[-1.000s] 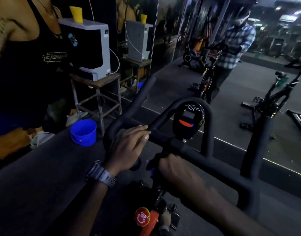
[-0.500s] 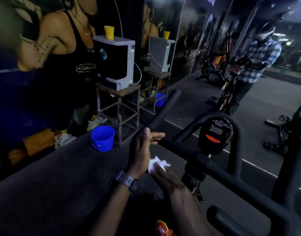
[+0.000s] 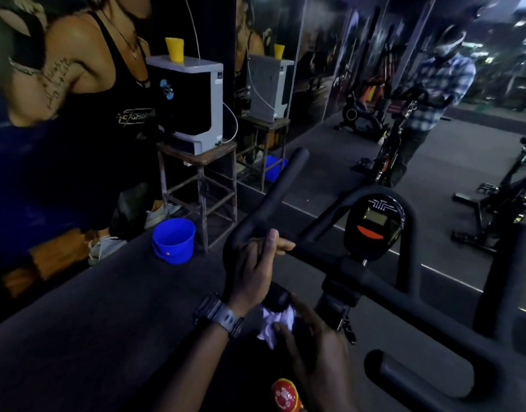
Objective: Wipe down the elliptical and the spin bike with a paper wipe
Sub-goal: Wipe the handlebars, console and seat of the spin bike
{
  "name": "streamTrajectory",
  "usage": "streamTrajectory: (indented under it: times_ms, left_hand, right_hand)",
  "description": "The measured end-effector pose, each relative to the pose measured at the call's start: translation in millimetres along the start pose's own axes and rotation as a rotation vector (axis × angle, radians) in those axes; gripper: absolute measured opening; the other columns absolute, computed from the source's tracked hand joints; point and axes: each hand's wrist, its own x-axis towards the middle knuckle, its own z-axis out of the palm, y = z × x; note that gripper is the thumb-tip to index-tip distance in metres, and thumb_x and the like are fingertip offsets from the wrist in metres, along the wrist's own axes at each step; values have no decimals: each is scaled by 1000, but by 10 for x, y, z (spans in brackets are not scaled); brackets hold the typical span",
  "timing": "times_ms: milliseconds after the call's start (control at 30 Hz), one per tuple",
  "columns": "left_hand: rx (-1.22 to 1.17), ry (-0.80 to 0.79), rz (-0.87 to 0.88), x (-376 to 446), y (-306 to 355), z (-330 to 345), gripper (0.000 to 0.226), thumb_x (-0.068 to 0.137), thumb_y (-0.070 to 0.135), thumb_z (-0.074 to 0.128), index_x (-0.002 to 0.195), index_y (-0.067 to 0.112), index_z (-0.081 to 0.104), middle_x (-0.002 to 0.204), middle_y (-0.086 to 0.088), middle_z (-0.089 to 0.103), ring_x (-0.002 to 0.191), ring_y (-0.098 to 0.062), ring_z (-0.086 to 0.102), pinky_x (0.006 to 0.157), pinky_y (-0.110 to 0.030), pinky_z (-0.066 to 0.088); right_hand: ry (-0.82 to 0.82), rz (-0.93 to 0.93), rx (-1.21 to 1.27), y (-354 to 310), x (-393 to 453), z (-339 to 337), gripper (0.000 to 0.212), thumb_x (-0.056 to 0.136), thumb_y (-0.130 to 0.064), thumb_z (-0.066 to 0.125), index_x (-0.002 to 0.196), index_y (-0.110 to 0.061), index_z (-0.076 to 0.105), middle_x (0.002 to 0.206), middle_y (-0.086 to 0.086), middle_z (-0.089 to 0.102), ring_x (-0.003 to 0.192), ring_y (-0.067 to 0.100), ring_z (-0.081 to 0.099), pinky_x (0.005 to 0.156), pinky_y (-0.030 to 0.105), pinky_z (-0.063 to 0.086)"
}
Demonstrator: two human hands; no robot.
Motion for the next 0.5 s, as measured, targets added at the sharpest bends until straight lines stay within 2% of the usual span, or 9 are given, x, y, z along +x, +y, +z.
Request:
streamTrajectory:
  times_ms: [67,133,167,233,300,367,400,433,500]
  left_hand:
    - [-15,31,2,-7,20,-7,76,93,60,18,93,13,77,91,7,76,88,-1,69,80,-14,45]
    - [-54,26,7,-10,14,-23,78,92,61,17,94,11,77,92,6,77,88,-4,69,80,-13,45]
    - [-85,31,-1,4,15,-34,79,92,62,17,95,11,77,93,4,77,89,-6,69,80,-15,46]
    - [-129,48,-13,22,1,-56,81,90,63,15,97,10,76,93,1,77,90,-10,70,81,-20,47]
    - [-178,75,-20,30,6,-70,79,90,63,14,100,12,74,94,-2,77,91,-15,70,84,-28,50]
    - [-240,116,-21,48,-5,-72,74,91,62,16,105,15,71,96,-5,76,94,-18,70,87,-32,51]
    - [-268,141,-22,58,-10,-76,71,91,63,18,107,17,69,99,-6,76,97,-18,70,88,-31,50]
    - [-283,170,-24,73,-11,-93,67,91,63,20,108,19,68,102,-6,75,101,-17,69,91,-31,49]
    - [-288,215,-24,90,-60,-130,63,91,64,23,112,22,66,110,-5,74,111,-16,65,99,-33,45]
  right_hand:
    - [114,-30,-73,-61,89,-25,24,78,-47,72,101,-44,64,76,-26,67,79,-16,60,64,1,43]
    - [183,-149,-158,-134,169,-66,27,78,-56,67,89,-31,66,62,-28,58,71,-13,60,55,1,40]
    - [197,-208,-194,-150,207,-76,27,79,-53,67,85,-27,67,61,-25,59,68,-12,59,53,1,38]
    - [202,-336,-233,-193,286,-77,17,81,-39,74,91,-25,73,74,-15,67,69,-6,60,60,4,41]
    - [149,-439,-272,-243,412,-64,22,82,-22,76,104,-23,74,93,-7,66,80,0,61,69,12,47]
    - [49,-485,-355,-299,502,-74,27,86,-20,69,112,-24,69,111,-2,63,92,11,64,74,20,51]
    - [-34,-492,-412,-293,497,-89,32,87,-21,64,119,-24,66,123,-3,62,102,13,64,81,19,51]
    - [-141,-486,-456,-269,476,-95,40,90,-22,60,130,-25,59,136,-7,56,117,11,58,94,13,44]
    - [-320,-550,-536,-144,416,-107,53,97,-22,48,149,-24,34,155,-9,31,143,8,27,114,11,13]
